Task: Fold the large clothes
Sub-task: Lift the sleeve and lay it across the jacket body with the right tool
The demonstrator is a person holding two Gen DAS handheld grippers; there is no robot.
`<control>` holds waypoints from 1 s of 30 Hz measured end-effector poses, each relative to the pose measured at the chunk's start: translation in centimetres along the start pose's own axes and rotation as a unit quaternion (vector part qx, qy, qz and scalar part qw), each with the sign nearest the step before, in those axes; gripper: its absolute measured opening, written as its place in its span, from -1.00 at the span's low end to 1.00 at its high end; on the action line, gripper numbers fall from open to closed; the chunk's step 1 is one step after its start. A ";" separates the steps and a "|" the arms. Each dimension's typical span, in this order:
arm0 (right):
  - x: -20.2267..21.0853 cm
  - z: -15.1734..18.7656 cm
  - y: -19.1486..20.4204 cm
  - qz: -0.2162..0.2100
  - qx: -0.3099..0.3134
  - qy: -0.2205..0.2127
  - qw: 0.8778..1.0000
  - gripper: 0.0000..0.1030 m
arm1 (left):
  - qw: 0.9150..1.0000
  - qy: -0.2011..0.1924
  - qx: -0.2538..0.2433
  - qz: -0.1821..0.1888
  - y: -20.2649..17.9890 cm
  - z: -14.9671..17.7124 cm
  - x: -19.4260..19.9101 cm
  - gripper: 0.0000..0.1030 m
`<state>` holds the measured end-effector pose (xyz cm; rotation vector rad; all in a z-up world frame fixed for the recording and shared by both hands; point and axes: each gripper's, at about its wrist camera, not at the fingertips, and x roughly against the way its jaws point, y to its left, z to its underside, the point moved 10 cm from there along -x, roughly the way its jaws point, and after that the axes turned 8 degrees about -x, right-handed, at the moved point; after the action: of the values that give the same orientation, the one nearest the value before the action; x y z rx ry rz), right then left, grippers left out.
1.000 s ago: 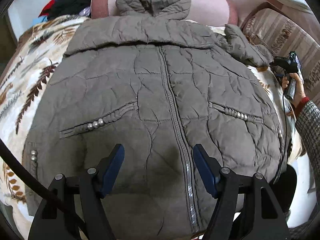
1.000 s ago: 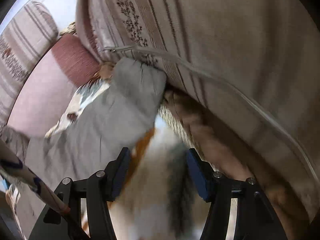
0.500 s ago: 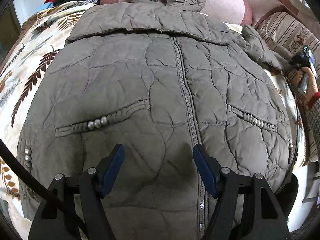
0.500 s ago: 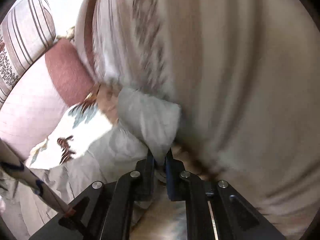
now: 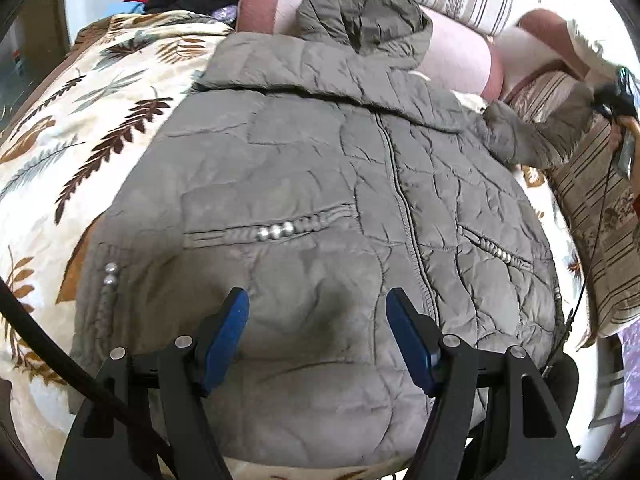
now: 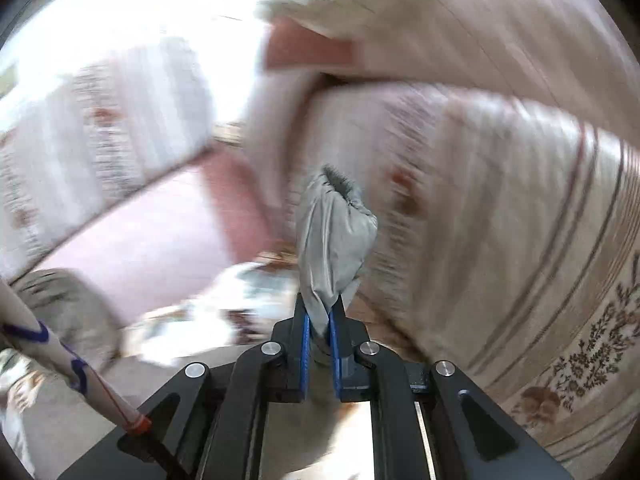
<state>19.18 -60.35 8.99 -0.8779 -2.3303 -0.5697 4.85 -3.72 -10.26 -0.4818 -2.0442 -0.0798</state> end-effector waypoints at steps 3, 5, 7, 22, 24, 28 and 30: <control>3.6 1.5 8.3 -0.063 0.038 0.008 0.997 -0.83 | 1.000 -0.019 0.004 -0.001 1.0 0.3 1.2 0.36; 5.0 3.4 13.2 -0.098 0.058 0.021 0.993 -0.83 | 0.999 -0.031 0.007 -0.008 1.9 0.6 2.0 0.36; 6.2 6.4 18.4 -0.131 0.086 0.041 0.987 -0.83 | 0.999 -0.041 0.010 -0.020 3.2 1.0 2.7 0.36; 3.4 38.4 44.0 -0.186 0.317 0.174 0.914 -0.83 | 0.993 -0.078 0.051 -0.071 11.7 3.6 5.4 0.36; 2.0 39.9 44.6 -0.162 0.334 0.170 0.913 -0.82 | 0.993 -0.078 0.056 -0.065 12.1 3.6 5.2 0.36; 1.1 41.6 45.1 -0.140 0.374 0.155 0.903 -0.57 | 0.994 -0.072 0.062 -0.057 12.2 3.5 4.5 0.36; 2.2 41.8 45.0 -0.151 0.397 0.151 0.892 -0.08 | 0.994 -0.069 0.062 -0.055 12.1 3.5 4.3 0.36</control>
<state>33.92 -4.66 -12.39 -0.0345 -2.1143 0.1523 4.57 9.57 -10.12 -0.3041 -2.1953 0.0157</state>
